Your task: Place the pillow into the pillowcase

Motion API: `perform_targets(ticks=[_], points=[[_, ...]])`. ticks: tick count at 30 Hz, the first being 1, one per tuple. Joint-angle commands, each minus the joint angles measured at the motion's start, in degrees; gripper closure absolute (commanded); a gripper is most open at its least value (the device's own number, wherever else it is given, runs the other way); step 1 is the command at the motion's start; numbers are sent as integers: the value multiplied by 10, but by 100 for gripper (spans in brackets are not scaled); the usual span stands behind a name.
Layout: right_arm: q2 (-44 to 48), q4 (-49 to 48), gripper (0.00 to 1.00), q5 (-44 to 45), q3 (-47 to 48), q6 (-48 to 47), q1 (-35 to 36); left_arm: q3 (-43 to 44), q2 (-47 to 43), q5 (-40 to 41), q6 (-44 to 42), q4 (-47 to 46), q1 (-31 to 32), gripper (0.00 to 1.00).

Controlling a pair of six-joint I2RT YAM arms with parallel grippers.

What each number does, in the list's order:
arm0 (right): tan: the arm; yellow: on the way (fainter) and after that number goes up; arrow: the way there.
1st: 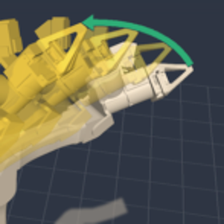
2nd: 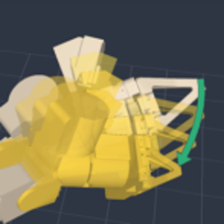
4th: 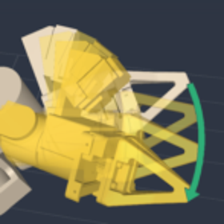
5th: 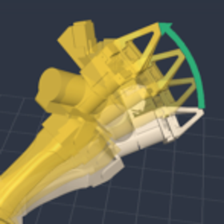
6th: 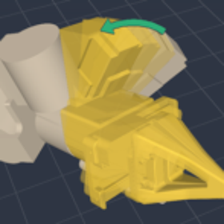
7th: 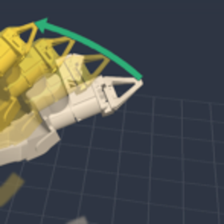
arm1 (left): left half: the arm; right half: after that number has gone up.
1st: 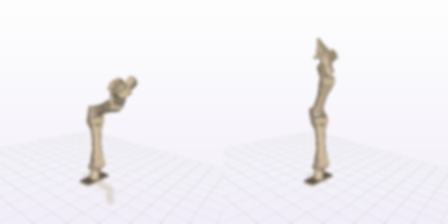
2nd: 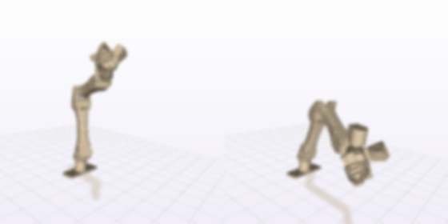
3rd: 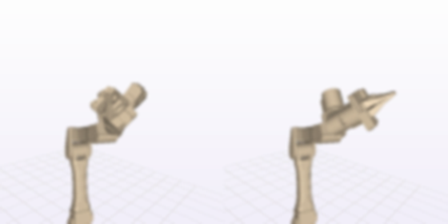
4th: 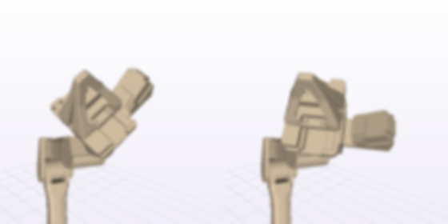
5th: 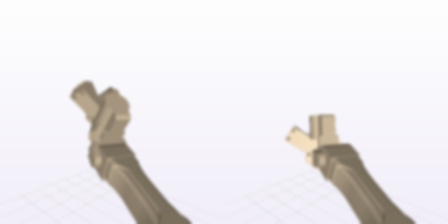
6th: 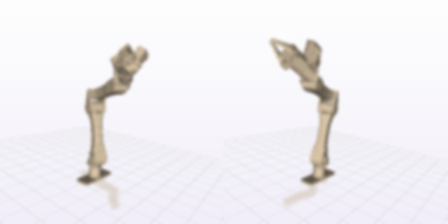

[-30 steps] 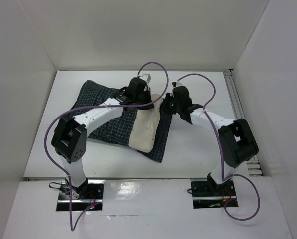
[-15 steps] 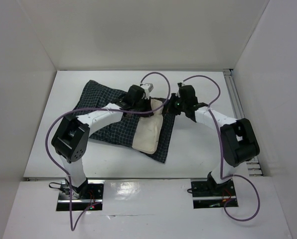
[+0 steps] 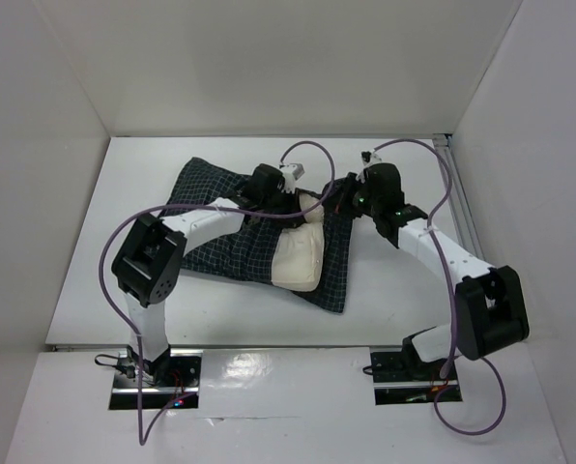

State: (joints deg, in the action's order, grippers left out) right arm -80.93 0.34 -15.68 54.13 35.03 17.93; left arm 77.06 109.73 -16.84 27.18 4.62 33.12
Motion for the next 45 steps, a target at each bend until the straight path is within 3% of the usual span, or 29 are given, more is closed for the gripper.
perform_targets(ticks=[1, 8, 13, 16, 23, 32, 33, 35, 36, 37, 41, 44, 45], points=[[86, -176, 100, -7, 57, 2, -25, -43, 60, 23, -28, 172, -12, 100], [75, -189, 100, -119, 59, 7, -19, -31, 65, 37, -12, 166, -17, 100], [84, -158, 100, -224, 49, -41, 28, 6, 71, 44, 16, 161, -17, 100], [117, -105, 100, -243, 36, -88, 40, 23, 76, 57, 38, 156, -28, 100], [128, 62, 100, -169, -17, -181, 65, 51, 64, 52, 81, 127, -57, 100], [64, 5, 100, -142, -53, -155, 92, 77, 58, 52, 93, 127, -57, 100], [64, 5, 95, -136, -42, -155, 92, 71, 64, 52, 98, 121, -57, 100], [56, 33, 65, -119, -22, -164, 92, 71, 64, 38, 104, 113, -57, 100], [49, 48, 42, -81, -3, -170, 92, 71, 69, 32, 109, 105, -57, 100], [49, 76, 35, -54, 4, -170, 92, 71, 69, 32, 109, 105, -57, 100], [63, 133, 29, 99, 20, -137, 92, 111, 80, 27, 104, 111, -57, 100], [88, 138, 29, 165, 5, -109, 92, 148, 94, 27, 97, 118, -57, 100], [95, 138, 33, 177, 0, -100, 92, 177, 100, 35, 97, 129, -57, 100]])
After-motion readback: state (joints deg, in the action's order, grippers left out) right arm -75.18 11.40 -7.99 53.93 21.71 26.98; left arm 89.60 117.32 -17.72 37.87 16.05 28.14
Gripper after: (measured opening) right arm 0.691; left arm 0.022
